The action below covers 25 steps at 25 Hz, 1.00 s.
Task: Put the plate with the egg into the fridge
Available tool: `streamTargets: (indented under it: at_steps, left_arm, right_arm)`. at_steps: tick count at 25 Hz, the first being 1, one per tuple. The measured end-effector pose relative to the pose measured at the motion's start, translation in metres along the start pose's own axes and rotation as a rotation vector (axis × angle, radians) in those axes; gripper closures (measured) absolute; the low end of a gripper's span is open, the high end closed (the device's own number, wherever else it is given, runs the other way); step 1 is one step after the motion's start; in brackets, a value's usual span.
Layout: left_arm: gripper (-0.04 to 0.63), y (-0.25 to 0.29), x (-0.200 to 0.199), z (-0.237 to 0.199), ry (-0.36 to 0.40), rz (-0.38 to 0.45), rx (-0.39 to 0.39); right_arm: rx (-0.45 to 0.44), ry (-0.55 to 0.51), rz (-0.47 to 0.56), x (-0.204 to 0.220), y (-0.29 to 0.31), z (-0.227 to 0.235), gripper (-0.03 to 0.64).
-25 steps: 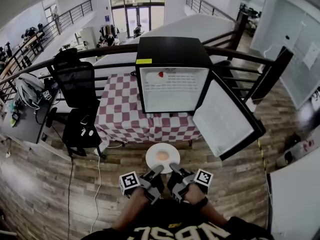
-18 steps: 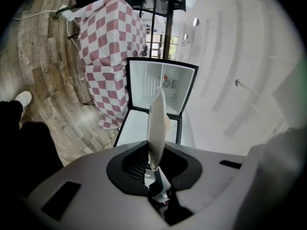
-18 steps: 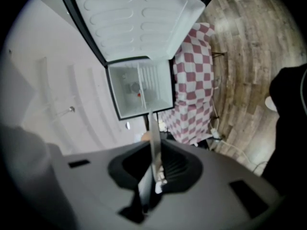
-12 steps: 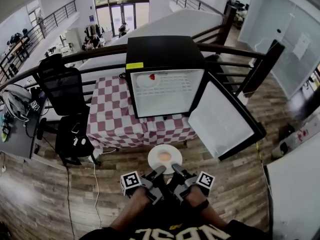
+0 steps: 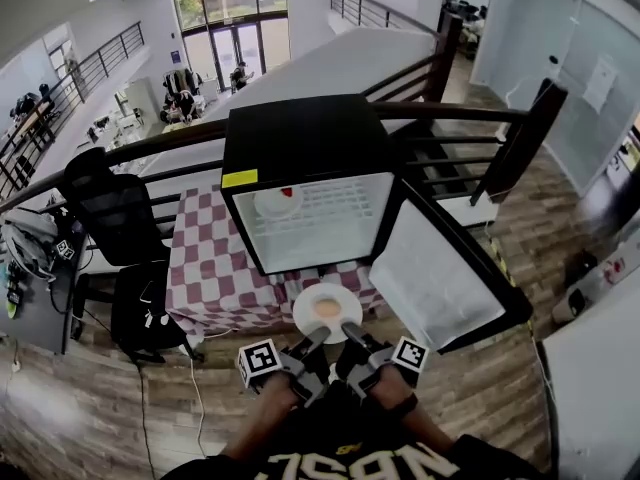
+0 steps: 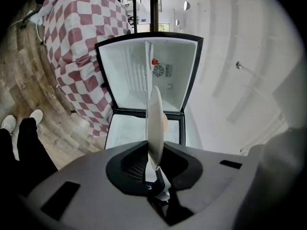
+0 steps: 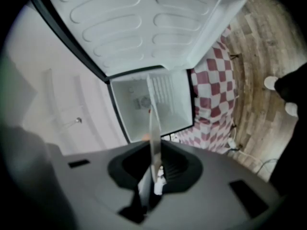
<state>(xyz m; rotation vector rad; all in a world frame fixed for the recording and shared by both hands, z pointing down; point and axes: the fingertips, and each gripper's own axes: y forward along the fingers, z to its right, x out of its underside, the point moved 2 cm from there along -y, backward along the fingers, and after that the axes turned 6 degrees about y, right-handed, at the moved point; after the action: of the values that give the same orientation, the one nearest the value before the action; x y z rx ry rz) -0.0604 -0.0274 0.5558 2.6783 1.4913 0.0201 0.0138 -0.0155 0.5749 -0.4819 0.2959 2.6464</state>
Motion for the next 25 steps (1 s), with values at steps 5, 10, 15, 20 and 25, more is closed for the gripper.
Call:
streamTargets:
  at_steps: [5,10,15,20,25]
  left_arm:
    - [0.535,0.047,-0.023,0.009,0.014,-0.008,0.017]
    - [0.535,0.078,-0.031,0.006,-0.002,-0.022,-0.003]
    - [0.536,0.099,-0.039,0.005,-0.02,0.016,-0.003]
    - [0.536,0.106,-0.047,0.007,0.004,0.021,-0.006]
    - [0.537,0.111,-0.058,0.009,0.021,0.011,-0.003]
  right_arm:
    - [-0.025,-0.02,0.008,-0.038,0.025,-0.025,0.566]
    - [-0.006,-0.016,0.03,-0.066,0.035,-0.033,0.568]
    - [0.038,-0.081,0.055,-0.083,0.046,-0.042,0.568]
    - [0.048,-0.106,0.023,-0.089,0.054,-0.05,0.568]
    - [0.063,-0.206,0.004,-0.09,0.066,-0.057,0.568]
